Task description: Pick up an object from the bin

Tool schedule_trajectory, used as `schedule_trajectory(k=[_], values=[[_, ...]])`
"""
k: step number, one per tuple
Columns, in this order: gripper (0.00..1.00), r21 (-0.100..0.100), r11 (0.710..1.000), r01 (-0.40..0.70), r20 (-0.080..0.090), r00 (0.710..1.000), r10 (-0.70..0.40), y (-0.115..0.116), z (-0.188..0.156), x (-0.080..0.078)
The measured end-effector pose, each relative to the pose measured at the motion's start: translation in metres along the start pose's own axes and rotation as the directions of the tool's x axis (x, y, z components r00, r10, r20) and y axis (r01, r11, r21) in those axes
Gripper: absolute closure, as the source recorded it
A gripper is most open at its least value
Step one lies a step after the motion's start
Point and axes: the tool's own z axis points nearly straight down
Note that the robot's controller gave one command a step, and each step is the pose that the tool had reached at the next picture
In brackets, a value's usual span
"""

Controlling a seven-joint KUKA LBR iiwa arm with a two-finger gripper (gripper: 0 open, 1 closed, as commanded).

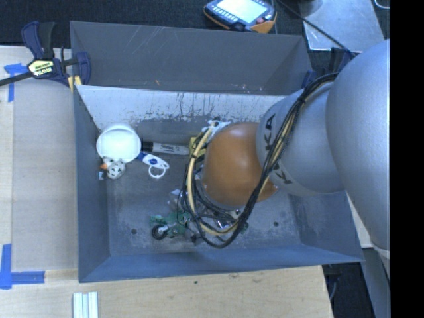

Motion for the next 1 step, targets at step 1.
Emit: schedule_trajectory(k=[1], values=[[1.0, 0.004, 1.0, -0.019, 0.013, 1.0, 0.019, -0.0366, -0.0806, -0.0259]])
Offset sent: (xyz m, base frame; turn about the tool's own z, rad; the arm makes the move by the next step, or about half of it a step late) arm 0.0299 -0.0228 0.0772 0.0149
